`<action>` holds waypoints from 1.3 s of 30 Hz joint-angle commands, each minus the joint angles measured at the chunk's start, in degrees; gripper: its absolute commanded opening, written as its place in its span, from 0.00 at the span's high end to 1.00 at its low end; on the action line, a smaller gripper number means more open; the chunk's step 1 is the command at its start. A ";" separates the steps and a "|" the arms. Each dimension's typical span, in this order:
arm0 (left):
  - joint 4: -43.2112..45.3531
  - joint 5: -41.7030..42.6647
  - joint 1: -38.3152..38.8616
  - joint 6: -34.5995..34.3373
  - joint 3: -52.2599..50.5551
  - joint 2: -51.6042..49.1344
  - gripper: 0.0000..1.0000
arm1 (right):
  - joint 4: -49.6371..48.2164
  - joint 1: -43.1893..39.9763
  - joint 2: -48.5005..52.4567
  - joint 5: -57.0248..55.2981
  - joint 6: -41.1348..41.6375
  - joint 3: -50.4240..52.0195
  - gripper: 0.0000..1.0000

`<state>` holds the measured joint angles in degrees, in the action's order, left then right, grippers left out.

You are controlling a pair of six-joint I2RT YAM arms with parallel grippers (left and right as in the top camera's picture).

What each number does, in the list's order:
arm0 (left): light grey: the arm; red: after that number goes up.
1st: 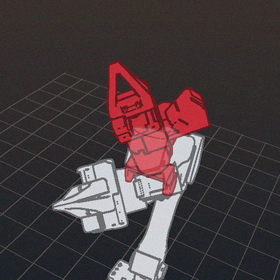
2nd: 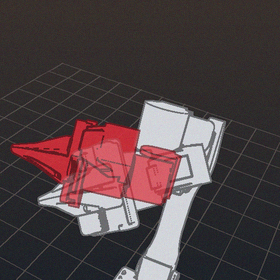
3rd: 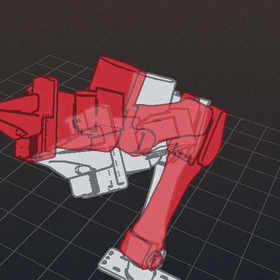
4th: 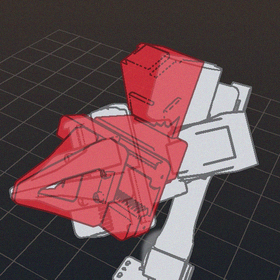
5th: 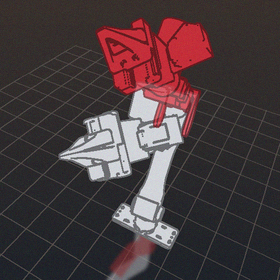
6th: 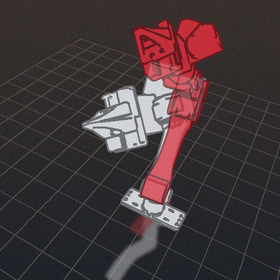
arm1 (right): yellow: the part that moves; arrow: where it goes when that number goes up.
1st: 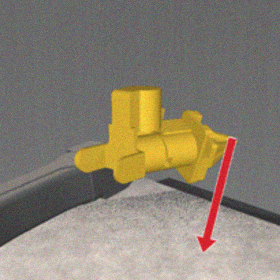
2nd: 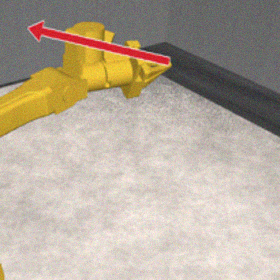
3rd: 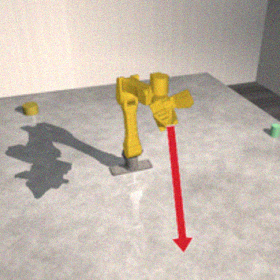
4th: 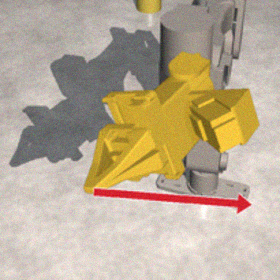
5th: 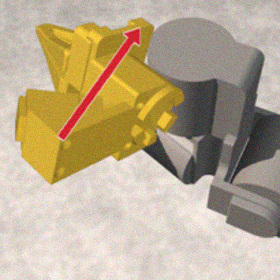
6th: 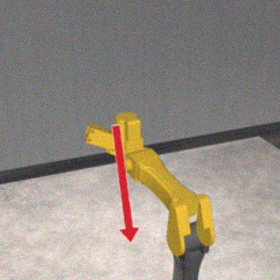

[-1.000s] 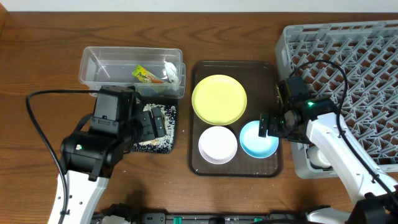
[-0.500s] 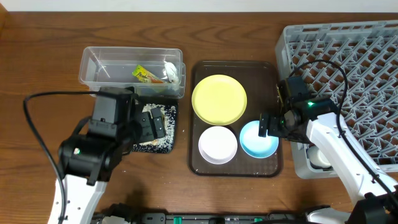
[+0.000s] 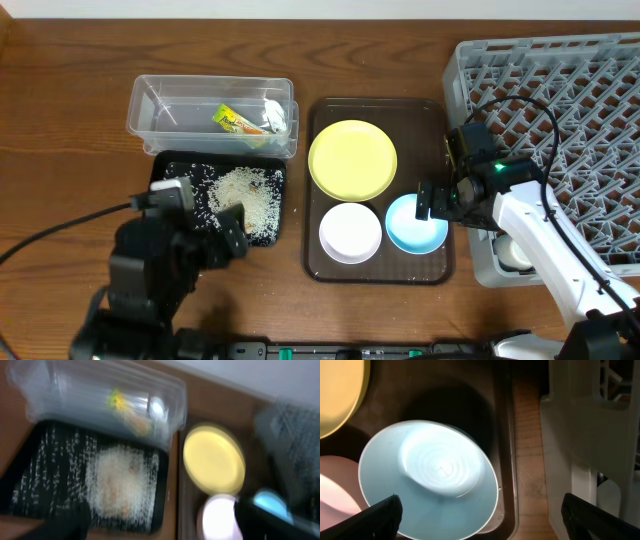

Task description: Sort waste into correct bins and load items into the dishwasher rack

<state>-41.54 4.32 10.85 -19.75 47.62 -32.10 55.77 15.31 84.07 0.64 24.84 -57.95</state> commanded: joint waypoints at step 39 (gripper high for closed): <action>37.53 -3.74 -1.84 12.24 -47.39 31.71 0.07 | -0.07 0.85 0.22 0.04 0.42 0.02 0.01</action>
<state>-1.52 2.15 9.37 -8.51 0.99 -0.69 55.79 15.31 84.07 0.67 24.84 -57.91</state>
